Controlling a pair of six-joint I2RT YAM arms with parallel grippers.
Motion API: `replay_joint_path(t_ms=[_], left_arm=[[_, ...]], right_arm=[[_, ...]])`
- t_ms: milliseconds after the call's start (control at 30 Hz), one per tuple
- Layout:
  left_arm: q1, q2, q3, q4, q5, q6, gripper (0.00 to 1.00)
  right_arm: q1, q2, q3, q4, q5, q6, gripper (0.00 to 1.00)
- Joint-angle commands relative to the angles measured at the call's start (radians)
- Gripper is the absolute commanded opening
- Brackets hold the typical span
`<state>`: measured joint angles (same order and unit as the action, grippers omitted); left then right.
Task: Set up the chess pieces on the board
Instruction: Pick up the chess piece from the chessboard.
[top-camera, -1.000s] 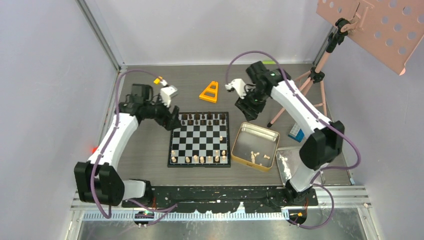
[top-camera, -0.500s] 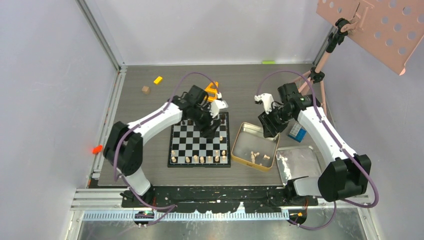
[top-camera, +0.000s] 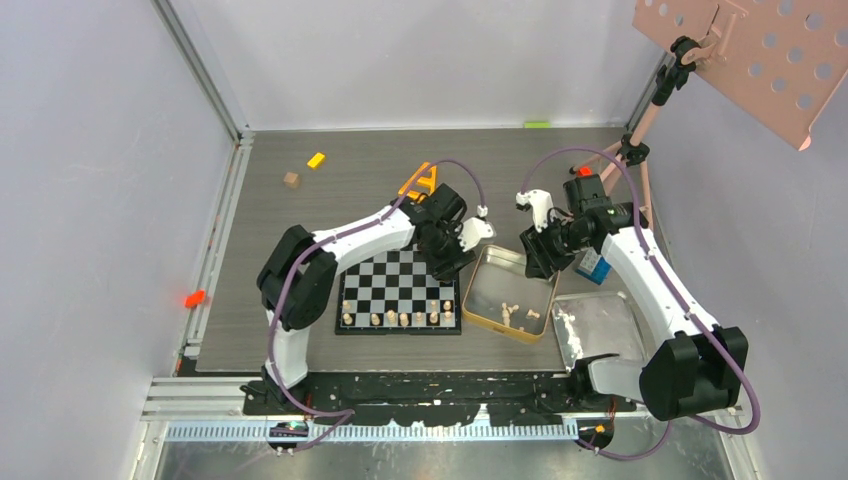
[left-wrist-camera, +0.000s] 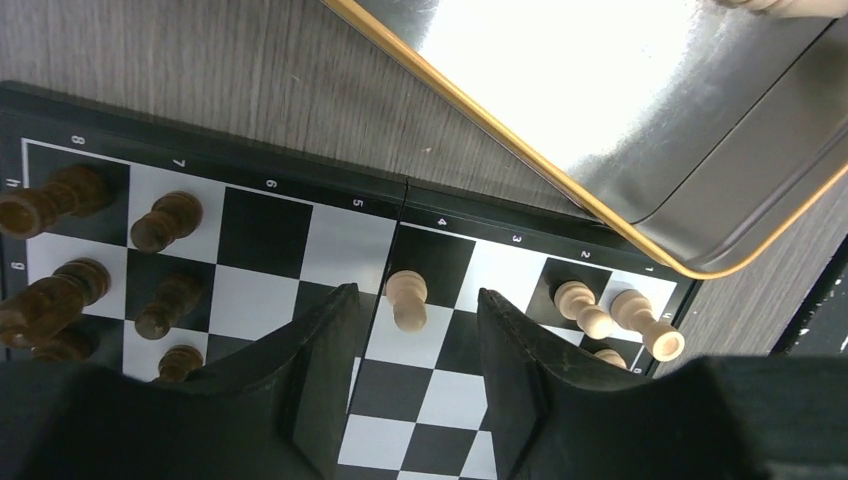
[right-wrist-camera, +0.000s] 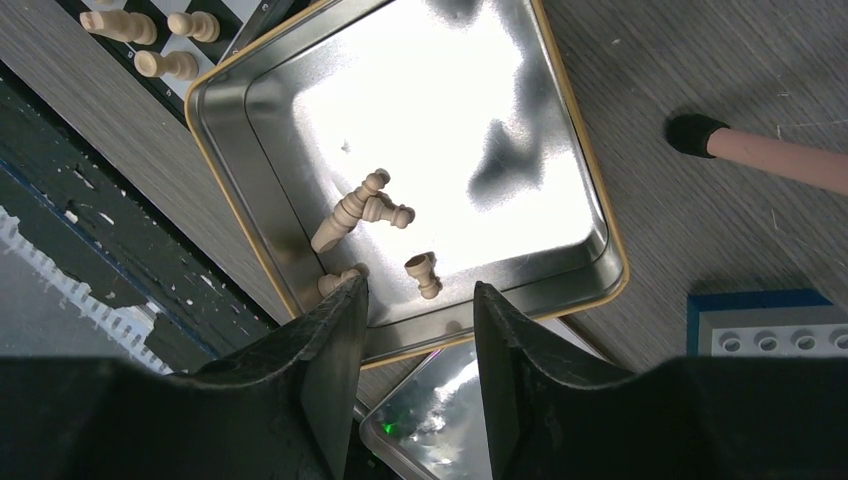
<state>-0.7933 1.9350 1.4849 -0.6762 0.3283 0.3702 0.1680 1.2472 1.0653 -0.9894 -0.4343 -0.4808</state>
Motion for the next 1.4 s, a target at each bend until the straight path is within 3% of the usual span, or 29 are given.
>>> replay_joint_path(t_ms=[0,767,1233,1367], left_arm=[[-0.013,0.015,0.045,-0.031,-0.048,0.007,0.48],[-0.029,0.065,0.092,-0.082,-0.038,0.015,0.21],[-0.030,0.077,0.087,-0.113,-0.012,0.026,0.16],[-0.030,0.077,0.081,-0.116,-0.005,0.032,0.09]], right_arm=[[-0.004,-0.022,0.005,0.038,-0.032,0.011,0.49],[-0.005,-0.002,-0.009,0.028,-0.041,0.006,0.47],[-0.004,0.004,-0.013,0.024,-0.039,0.000,0.46],[-0.004,0.007,-0.013,0.024,-0.041,-0.001,0.46]])
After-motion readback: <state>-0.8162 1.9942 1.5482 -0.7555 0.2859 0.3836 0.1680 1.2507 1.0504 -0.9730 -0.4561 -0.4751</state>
